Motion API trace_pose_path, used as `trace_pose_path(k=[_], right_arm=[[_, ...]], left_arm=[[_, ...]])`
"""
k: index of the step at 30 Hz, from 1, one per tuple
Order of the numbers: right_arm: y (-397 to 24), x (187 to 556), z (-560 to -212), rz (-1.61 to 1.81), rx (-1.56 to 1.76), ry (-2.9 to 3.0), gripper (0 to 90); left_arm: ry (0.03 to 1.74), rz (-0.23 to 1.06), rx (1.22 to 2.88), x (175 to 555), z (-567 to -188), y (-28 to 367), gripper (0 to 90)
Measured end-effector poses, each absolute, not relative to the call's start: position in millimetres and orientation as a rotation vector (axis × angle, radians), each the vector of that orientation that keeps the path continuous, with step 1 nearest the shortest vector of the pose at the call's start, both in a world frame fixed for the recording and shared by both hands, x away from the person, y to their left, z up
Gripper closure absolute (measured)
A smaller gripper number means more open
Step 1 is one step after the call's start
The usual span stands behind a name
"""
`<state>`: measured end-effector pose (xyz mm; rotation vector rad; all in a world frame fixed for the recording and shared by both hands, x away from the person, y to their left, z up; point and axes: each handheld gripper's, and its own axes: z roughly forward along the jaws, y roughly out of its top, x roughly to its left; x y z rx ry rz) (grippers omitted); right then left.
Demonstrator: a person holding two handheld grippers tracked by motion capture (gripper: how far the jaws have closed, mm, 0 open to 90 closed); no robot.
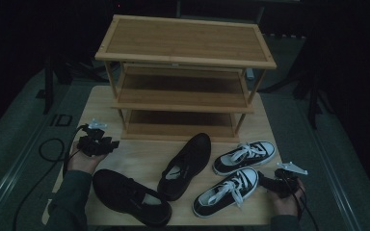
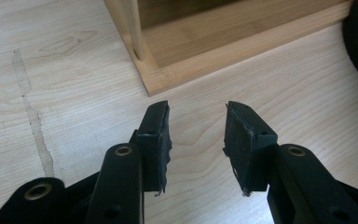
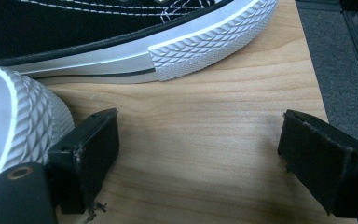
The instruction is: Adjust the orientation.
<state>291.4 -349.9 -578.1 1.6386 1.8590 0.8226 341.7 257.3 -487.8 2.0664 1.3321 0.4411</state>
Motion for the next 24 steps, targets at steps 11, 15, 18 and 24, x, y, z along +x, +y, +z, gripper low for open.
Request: trace_pose_path(k=[11, 15, 18, 24], right_arm=[[-349.9, 291.4, -578.1, 0.823, 1.638, 1.859, 12.3], [-349.9, 291.4, -578.1, 0.823, 1.638, 1.859, 12.3], [-349.8, 291.4, -578.1, 0.823, 1.638, 1.859, 12.3], [-349.8, 291.4, -578.1, 0.823, 1.638, 1.859, 12.3]], left_arm=[[1.297, 0.440, 2.054, 330.7, -482.7, 254.8, 60.1], [1.284, 0.434, 2.059, 327.1, -480.7, 254.0, 60.0], [1.276, 0.430, 2.059, 324.5, -479.1, 253.5, 60.1], [1.266, 0.422, 2.070, 320.1, -476.6, 252.9, 60.1]])
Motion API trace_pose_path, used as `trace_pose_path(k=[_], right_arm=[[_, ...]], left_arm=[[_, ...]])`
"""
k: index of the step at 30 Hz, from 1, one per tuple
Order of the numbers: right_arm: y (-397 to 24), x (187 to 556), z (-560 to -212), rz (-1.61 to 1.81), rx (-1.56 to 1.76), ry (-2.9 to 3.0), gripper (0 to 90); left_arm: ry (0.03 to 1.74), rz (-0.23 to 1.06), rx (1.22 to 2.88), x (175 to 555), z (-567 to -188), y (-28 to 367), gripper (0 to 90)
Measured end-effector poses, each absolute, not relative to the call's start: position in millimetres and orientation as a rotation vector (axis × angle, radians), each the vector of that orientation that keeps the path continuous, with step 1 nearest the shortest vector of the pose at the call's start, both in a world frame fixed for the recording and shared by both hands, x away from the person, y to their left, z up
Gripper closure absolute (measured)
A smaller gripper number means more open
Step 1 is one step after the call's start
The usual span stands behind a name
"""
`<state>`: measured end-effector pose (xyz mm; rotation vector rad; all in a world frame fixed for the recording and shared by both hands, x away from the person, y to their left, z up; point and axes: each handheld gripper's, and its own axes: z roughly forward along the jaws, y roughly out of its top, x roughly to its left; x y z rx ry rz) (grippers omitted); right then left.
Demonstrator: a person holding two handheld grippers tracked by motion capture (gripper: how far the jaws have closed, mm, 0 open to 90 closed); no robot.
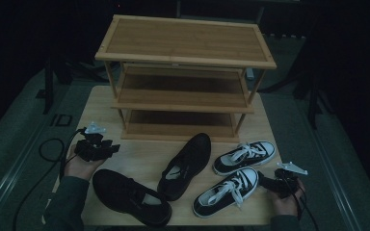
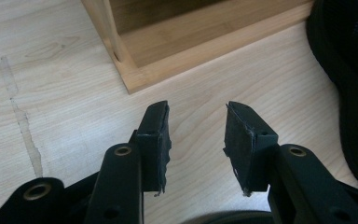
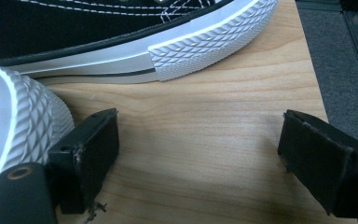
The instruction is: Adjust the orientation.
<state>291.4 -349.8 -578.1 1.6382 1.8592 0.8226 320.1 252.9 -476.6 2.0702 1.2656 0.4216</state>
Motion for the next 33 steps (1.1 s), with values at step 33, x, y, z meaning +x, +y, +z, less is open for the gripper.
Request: trace_pose_path(k=[33], right_arm=[[-349.8, 291.4, -578.1, 0.823, 1.638, 1.859, 12.3]], left_arm=[[1.207, 0.373, 2.102, 296.3, -472.5, 248.6, 59.8]])
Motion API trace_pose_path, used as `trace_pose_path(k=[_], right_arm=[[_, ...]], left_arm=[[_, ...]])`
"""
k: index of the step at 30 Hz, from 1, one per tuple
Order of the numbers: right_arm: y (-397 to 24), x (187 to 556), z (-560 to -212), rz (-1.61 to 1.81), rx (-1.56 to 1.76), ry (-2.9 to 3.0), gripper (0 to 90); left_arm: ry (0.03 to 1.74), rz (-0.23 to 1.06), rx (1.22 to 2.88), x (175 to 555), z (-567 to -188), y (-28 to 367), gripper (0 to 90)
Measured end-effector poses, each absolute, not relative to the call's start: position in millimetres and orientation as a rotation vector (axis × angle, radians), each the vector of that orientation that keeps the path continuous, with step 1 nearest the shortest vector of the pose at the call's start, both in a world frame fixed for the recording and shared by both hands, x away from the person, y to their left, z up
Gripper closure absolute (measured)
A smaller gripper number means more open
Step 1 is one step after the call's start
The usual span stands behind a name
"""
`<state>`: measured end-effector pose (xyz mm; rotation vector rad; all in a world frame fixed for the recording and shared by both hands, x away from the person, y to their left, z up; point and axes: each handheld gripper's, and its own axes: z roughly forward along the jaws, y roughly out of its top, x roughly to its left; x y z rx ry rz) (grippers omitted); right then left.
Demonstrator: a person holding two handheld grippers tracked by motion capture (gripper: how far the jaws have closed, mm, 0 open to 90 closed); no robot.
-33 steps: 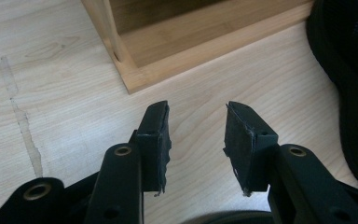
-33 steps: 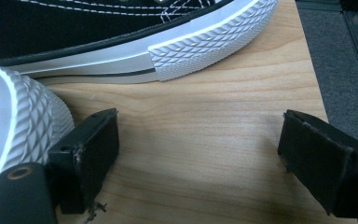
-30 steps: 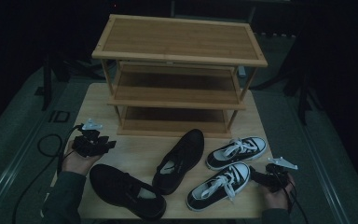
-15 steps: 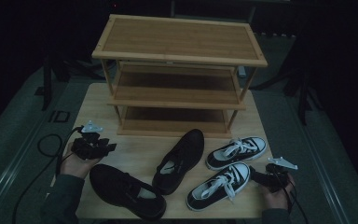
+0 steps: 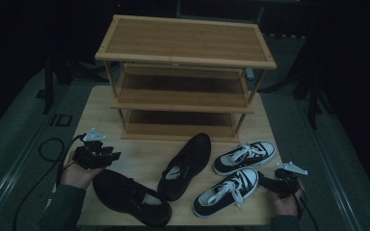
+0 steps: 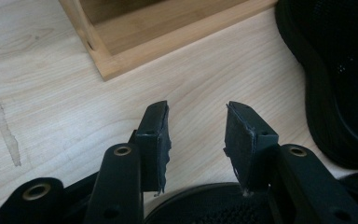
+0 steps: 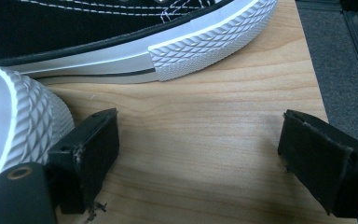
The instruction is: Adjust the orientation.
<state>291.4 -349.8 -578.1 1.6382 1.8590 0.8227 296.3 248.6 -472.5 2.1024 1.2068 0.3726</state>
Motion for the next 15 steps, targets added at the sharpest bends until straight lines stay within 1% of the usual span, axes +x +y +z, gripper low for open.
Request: trace_pose_path(k=[15], right_arm=[[-349.8, 291.4, -578.1, 0.823, 1.638, 1.859, 12.3]], left_arm=[[1.202, 0.337, 2.119, 289.4, -472.3, 245.5, 59.9]])
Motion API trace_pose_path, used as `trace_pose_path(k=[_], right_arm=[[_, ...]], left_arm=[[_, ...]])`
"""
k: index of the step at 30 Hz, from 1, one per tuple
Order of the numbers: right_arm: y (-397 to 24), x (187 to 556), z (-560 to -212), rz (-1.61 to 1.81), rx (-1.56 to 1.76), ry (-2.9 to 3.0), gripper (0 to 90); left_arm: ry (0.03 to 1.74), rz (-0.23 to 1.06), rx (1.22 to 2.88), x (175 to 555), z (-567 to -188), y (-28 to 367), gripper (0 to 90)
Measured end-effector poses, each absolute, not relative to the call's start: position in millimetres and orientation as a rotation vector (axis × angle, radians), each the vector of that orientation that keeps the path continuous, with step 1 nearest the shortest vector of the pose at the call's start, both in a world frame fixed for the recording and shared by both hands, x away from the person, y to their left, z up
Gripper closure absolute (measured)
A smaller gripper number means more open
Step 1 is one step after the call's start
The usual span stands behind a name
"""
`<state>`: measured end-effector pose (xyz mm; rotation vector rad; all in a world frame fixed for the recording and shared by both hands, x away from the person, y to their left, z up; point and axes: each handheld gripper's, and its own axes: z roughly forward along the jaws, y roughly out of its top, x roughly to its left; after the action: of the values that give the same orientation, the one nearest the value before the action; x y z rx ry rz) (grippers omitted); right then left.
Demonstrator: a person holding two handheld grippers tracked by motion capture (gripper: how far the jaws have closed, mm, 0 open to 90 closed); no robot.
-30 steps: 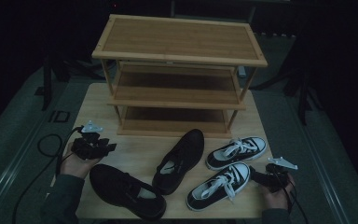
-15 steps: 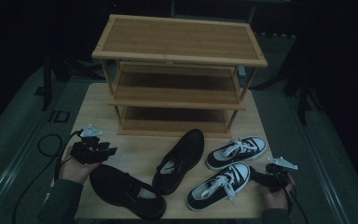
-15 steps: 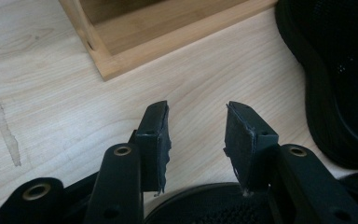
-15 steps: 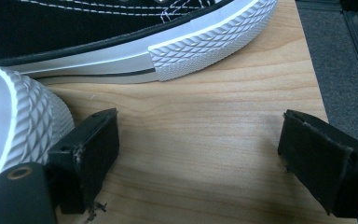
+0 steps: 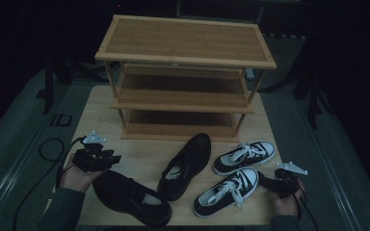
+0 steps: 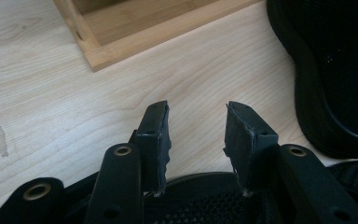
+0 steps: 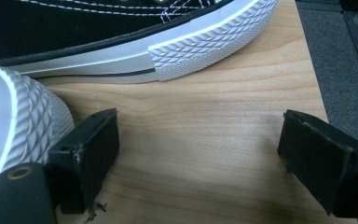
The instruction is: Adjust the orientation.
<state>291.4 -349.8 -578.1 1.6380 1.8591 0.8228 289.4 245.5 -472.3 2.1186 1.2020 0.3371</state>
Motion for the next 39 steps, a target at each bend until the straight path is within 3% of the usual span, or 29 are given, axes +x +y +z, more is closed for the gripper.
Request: trace_pose_path(k=[39], right_arm=[[-349.8, 291.4, -578.1, 0.823, 1.638, 1.860, 12.4]], left_arm=[[1.166, 0.265, 2.151, 261.0, -476.6, 245.5, 59.5]])
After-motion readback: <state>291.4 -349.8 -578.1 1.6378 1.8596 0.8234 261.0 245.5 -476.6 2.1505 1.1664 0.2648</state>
